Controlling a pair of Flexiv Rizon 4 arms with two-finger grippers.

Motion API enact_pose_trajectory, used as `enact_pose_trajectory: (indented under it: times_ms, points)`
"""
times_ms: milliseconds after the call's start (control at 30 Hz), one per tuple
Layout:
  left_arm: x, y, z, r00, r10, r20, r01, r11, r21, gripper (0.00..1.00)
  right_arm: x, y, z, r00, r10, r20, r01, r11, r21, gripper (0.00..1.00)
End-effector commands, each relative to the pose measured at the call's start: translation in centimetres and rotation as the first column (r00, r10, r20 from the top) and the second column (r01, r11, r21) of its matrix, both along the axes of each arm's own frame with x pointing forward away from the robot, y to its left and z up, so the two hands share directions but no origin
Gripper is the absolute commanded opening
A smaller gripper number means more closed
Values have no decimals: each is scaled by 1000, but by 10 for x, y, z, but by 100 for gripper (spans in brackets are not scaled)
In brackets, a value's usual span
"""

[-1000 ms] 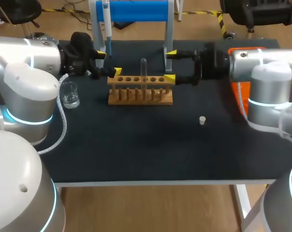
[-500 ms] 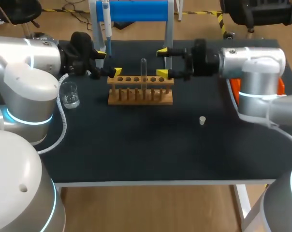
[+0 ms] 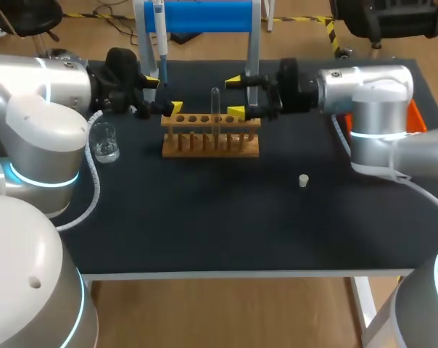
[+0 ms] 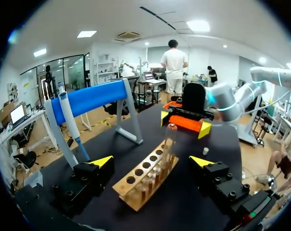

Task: Invert the test tube, pick up the pipette, mount the tip to pipette, aspirate from beaker and dispense into the tube, eject the tip, return the pipette, and cap with the stopper.

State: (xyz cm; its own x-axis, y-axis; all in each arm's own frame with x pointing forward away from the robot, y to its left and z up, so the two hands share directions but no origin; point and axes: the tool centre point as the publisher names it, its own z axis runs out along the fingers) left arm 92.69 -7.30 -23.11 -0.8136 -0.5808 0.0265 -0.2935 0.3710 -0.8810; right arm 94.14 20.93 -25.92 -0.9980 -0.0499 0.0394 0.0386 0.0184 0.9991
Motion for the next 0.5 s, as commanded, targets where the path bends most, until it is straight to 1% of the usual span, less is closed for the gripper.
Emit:
enact_pose_trajectory:
  times_ms: [33, 167, 267, 500]
  points:
    - [0, 0, 0, 1000, -1, -2, 1, 1000, 1, 100, 6, 5, -5, 999, 36, 0, -36, 999, 4, 100]
    - [0, 0, 0, 1000, -1, -2, 1, 1000, 1, 100, 8, 9, -9, 999, 37, 4, -37, 999, 2, 100]
    - [0, 0, 0, 1000, -1, -2, 1, 1000, 1, 100, 5, 13, -11, 999, 34, 36, -34, 999, 1, 100]
    - [0, 0, 0, 1000, -1, -2, 1, 1000, 1, 100, 1, 23, -17, 998, 32, 44, -32, 999, -1, 100]
